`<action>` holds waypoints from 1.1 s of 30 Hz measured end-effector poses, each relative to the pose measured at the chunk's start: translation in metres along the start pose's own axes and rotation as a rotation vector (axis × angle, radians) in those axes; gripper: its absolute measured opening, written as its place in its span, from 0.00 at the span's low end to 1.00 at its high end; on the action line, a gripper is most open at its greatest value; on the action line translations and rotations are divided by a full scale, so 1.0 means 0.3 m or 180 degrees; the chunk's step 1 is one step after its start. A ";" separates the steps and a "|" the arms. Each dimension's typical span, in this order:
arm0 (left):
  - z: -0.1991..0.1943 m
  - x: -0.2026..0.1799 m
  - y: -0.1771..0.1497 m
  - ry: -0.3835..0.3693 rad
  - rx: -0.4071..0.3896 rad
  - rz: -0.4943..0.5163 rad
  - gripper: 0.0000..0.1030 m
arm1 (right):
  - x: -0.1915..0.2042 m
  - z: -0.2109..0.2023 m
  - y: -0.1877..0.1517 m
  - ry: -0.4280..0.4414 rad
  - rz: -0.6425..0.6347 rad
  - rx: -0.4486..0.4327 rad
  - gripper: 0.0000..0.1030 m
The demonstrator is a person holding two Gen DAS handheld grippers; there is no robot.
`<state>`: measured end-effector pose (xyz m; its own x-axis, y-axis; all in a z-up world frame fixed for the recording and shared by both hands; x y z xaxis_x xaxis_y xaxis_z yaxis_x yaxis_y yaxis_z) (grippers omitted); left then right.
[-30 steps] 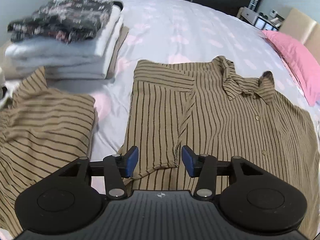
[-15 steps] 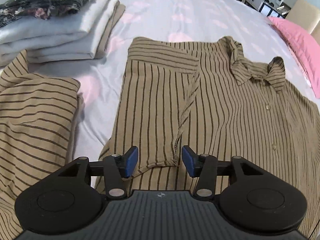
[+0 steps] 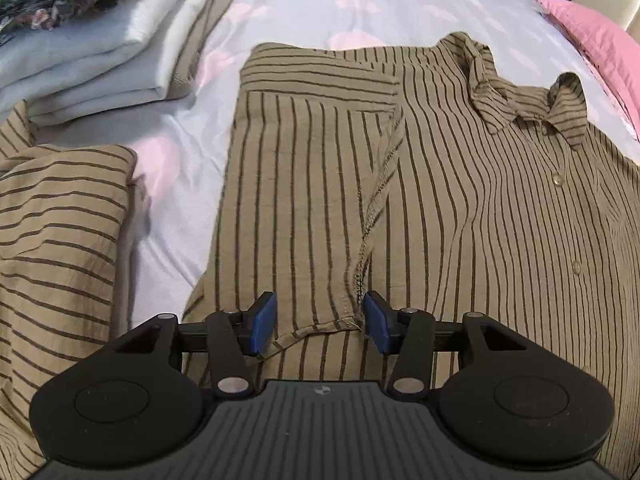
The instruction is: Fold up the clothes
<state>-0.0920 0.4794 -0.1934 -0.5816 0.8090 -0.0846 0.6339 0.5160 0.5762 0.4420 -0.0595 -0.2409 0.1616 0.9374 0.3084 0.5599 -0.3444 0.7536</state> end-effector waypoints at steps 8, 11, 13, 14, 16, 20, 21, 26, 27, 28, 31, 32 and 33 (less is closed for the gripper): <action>0.016 -0.008 0.000 0.0010 0.0023 0.0052 0.45 | 0.050 0.045 -0.035 0.0085 -0.0251 -0.0005 0.09; 0.012 -0.008 0.003 0.0000 0.0023 0.0045 0.45 | 0.071 0.014 -0.018 0.0047 -0.0422 -0.0067 0.03; 0.003 -0.008 0.003 -0.0017 0.0011 0.0042 0.45 | 0.070 -0.020 0.014 -0.0038 -0.0468 -0.0174 0.03; -0.001 -0.008 0.004 -0.0026 0.0005 0.0041 0.45 | 0.063 -0.040 0.040 -0.0113 -0.0457 -0.0233 0.03; -0.011 -0.008 0.004 -0.0043 -0.0007 0.0038 0.45 | 0.067 -0.071 0.075 -0.0159 -0.0465 -0.0285 0.03; -0.028 -0.011 0.007 -0.0083 -0.0030 0.0034 0.45 | 0.110 -0.129 0.116 -0.0154 -0.0605 -0.0285 0.03; -0.033 -0.012 0.008 -0.0095 -0.0039 0.0023 0.45 | 0.127 -0.141 0.117 -0.0156 -0.0673 -0.0247 0.03; -0.063 -0.014 0.017 -0.0198 -0.0092 -0.0057 0.45 | 0.222 -0.230 0.100 -0.0272 -0.0916 -0.0030 0.03; -0.070 -0.015 0.016 -0.0212 -0.0102 -0.0059 0.45 | 0.246 -0.250 0.095 -0.0274 -0.0948 0.0005 0.03; -0.077 -0.016 0.015 -0.0226 -0.0112 -0.0059 0.45 | 0.275 -0.270 0.090 -0.0253 -0.0964 0.0035 0.03; -0.099 -0.011 0.012 -0.0271 -0.0144 -0.0066 0.45 | 0.378 -0.322 0.066 -0.0170 -0.0962 0.0151 0.03; -0.108 -0.008 0.012 -0.0284 -0.0158 -0.0074 0.45 | 0.416 -0.336 0.057 -0.0128 -0.0963 0.0192 0.03; -0.118 -0.005 0.012 -0.0295 -0.0173 -0.0082 0.45 | 0.455 -0.347 0.044 -0.0086 -0.0970 0.0238 0.03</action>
<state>-0.1068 0.4702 -0.1624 -0.5462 0.8195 -0.1734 0.5893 0.5231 0.6157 0.3870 0.0587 -0.1284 -0.0017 0.9983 0.0586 0.6439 -0.0437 0.7638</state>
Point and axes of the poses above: each gripper's, at about its wrist camera, not at the fingertips, and z roughly the way its jaws point, x to its left, y to its top, the point moved 4 cm from there along z, roughly the way its jaws point, and after that the axes turned 12 degrees about -x, right-handed, at the moved point
